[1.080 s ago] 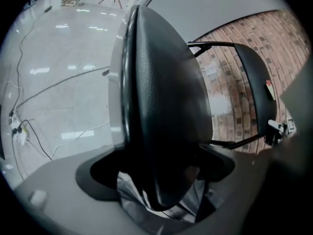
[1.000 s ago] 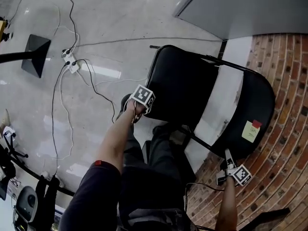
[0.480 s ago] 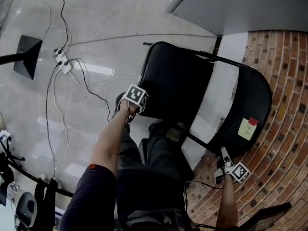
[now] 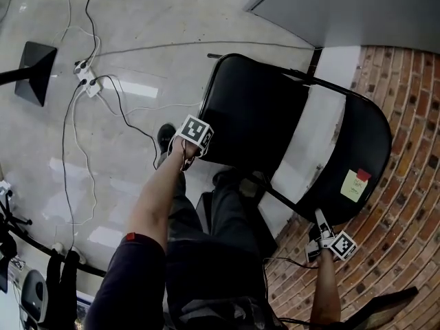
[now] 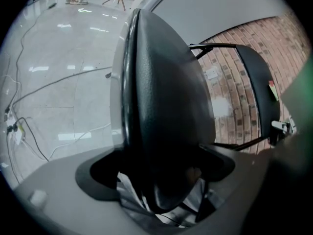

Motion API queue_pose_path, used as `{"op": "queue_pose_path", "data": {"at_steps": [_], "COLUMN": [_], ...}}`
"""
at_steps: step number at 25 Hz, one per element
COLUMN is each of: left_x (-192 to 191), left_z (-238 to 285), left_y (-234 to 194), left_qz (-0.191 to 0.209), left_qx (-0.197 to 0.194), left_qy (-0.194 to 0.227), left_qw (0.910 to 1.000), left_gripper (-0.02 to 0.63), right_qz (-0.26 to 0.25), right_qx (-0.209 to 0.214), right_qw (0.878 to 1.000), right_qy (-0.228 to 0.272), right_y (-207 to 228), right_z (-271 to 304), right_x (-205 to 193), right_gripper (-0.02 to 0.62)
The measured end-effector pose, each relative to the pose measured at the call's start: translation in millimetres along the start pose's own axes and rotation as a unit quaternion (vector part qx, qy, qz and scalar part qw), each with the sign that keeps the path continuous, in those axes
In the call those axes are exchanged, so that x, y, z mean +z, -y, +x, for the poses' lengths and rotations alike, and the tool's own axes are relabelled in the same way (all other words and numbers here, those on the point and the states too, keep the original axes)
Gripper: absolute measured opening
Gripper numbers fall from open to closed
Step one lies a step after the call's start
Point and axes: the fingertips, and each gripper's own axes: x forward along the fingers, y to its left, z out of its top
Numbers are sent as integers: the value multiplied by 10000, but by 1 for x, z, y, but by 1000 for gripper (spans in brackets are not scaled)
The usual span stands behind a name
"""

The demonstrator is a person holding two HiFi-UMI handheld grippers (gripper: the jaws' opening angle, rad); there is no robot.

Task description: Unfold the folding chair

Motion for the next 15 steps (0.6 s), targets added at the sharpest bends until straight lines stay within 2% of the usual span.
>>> {"op": "queue_pose_path", "data": {"at_steps": [4,9,12,13,15], "left_x": [-4,-5,-9,-9,-11], "left_z": [-1,0,-1,-2,-5], "left_y": [-9,-21,-28,-32,-39], "left_qz": [15,47,70,62,0], "left_qx": [-60,-137,-178,-174,-117], "left_qy": [-6,59,60,71,66], "left_qw": [10000,9999,9998,9998,9999], "left_gripper": [489,489,491,491,497], "right_qz": [14,-346,-296,-246,-77], "right_qx": [-66,-12,-43,-191,-943], "right_qw": [9999,9993,9995,9995,9954], "right_qy": [-126,-155,-76,-66,-128], "right_y": [-9,-26,-34,-31,-14], "right_z": [1,8,12,13,7], "right_x": [-8,-11,-17,-18,-20], "right_gripper": [158,161,160,160,163]}}
